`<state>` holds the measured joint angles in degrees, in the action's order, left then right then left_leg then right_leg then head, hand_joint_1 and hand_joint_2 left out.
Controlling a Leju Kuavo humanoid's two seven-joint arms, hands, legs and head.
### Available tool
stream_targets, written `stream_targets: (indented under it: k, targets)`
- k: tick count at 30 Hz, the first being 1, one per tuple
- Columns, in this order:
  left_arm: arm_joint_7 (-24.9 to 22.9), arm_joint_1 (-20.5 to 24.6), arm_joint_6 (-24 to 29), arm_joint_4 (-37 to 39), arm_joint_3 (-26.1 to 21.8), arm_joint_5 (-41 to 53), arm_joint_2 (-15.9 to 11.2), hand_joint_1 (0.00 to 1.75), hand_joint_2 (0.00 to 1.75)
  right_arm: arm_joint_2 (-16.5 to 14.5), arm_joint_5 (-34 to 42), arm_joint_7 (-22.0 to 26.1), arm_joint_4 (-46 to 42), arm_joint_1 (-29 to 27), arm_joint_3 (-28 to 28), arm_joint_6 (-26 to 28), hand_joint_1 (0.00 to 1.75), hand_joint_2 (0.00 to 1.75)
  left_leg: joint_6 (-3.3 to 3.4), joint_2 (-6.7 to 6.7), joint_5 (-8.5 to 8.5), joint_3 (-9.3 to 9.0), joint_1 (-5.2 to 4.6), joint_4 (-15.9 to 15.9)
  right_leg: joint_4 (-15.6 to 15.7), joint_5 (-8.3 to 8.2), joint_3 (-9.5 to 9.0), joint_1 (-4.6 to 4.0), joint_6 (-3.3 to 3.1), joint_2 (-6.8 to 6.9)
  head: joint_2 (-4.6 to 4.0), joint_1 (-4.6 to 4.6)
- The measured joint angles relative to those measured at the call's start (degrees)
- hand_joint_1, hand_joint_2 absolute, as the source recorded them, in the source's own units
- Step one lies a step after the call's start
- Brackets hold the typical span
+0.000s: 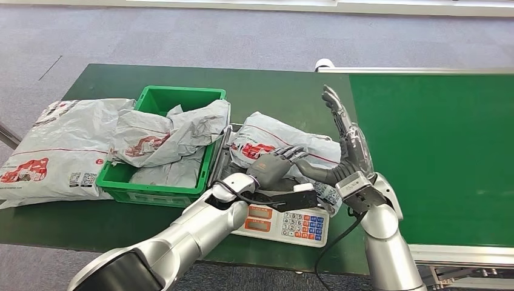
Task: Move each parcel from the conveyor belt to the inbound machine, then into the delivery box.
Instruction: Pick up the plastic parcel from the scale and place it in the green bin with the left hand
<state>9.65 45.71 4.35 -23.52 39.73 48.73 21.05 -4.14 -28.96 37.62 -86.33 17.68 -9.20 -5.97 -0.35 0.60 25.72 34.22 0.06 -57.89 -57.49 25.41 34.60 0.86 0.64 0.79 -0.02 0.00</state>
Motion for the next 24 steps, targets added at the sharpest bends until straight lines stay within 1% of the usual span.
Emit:
stream_targets:
  k: [3,7,8,11,12,16,24]
  targets:
    - [-0.34,0.22,-0.51,0.20,0.01,0.58,-0.01,0.00,1.75,-0.02,-0.03,0.00,0.00,0.01,-0.01,-0.04,0.00,1.75,0.00,0.00,0.00,0.00,0.00,0.00,0.00,0.00,-0.01,0.00,0.00,0.00,0.00,0.00]
    - [-0.29,0.27,-0.54,0.29,0.00,0.62,-0.08,0.40,1.75,-0.02,-0.03,-0.03,0.02,0.04,0.00,-0.08,0.00,1.75,0.00,-0.01,0.00,0.00,0.00,0.00,0.00,0.00,-0.02,0.00,0.00,0.00,0.00,0.00]
    - [-0.14,0.26,-0.51,0.31,-0.01,0.56,-0.11,0.69,1.75,-0.02,-0.03,-0.06,0.02,0.04,0.00,-0.10,0.00,1.75,0.00,-0.01,0.00,0.00,0.00,0.00,0.00,0.00,-0.02,0.00,0.00,0.00,0.00,0.00]
    - [0.40,0.25,-0.49,0.34,-0.04,0.37,-0.22,1.70,1.75,-0.02,-0.05,-0.15,0.02,0.07,0.00,-0.26,0.00,1.75,0.00,-0.01,0.00,0.00,0.00,0.00,0.00,0.00,-0.02,0.00,0.00,0.02,0.00,0.00]
    - [0.58,0.25,-0.44,0.34,-0.07,0.34,-0.25,1.75,1.75,-0.02,-0.05,-0.16,0.02,0.08,0.00,-0.34,0.00,1.75,0.00,-0.02,0.00,0.00,0.00,0.00,0.00,0.00,-0.02,0.00,0.00,0.03,0.00,0.00]
    - [1.42,0.26,-0.23,0.32,-0.46,0.06,-0.28,1.75,1.75,-0.04,-0.08,-0.23,0.16,0.30,0.00,-0.56,0.00,1.75,0.00,-0.02,0.00,0.00,0.00,0.00,-0.01,0.00,-0.03,0.00,0.00,0.04,0.00,0.00]
    - [3.27,0.29,-1.80,0.33,-1.52,-0.23,-0.28,1.75,1.75,-0.04,-0.55,-0.59,0.94,0.89,-0.02,-0.52,0.00,1.75,0.00,-0.03,0.00,-0.02,0.00,0.00,-0.01,0.00,-0.05,0.00,0.00,0.06,0.00,0.00]
